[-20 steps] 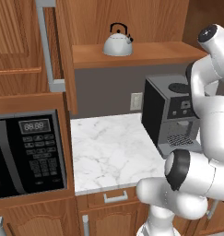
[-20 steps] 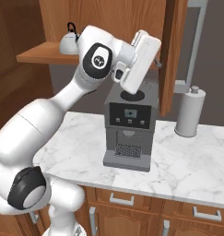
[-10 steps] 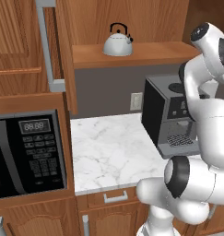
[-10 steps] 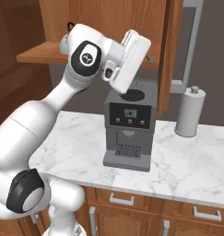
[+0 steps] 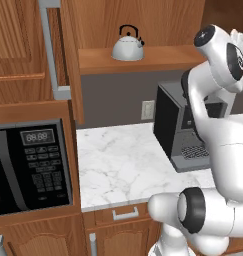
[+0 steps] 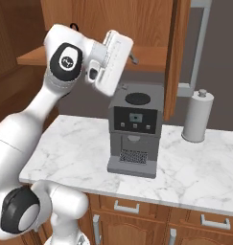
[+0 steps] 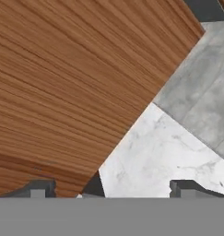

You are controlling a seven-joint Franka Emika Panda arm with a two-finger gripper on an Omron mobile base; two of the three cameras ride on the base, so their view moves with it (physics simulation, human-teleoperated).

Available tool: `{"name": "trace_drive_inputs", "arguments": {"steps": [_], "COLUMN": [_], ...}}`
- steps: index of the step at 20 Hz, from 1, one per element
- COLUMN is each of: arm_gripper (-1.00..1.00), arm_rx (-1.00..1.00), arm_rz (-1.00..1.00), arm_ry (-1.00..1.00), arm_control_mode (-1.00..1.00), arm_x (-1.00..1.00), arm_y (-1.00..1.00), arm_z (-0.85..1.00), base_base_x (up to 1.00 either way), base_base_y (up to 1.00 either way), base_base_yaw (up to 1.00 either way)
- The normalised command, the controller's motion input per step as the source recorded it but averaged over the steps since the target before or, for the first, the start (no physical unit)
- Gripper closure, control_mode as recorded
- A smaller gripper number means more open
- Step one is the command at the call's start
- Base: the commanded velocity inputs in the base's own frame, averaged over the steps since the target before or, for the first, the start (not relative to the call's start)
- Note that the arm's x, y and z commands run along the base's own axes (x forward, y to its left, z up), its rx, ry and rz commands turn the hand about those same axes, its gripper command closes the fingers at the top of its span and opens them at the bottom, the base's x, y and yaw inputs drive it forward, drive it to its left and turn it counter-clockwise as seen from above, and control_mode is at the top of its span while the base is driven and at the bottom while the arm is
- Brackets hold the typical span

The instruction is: Open the cabinet, pick the kettle from the cabinet, and place it in the sink.

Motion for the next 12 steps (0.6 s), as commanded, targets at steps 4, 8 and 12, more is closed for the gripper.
{"name": "trace_drive_inputs", "arguments": {"steps": [4,8,12], "arm_gripper": [-1.00,-1.00,-1.00], "arm_rx": [-0.06,-0.01,-0.02], "arm_rz": [0.31,0.40,0.45], "arm_ry": [0.25,0.20,0.11], "arm_control_mode": [-1.00,-1.00,-1.00], "arm_x": [-0.15,-0.16,-0.16], "arm_y": [0.45,0.44,0.44], "arm_z": [0.14,0.10,0.06], "base_base_x": [0.00,0.00,0.00], "base_base_y": [0.00,0.00,0.00], "base_base_yaw": [0.00,0.00,0.00]}}
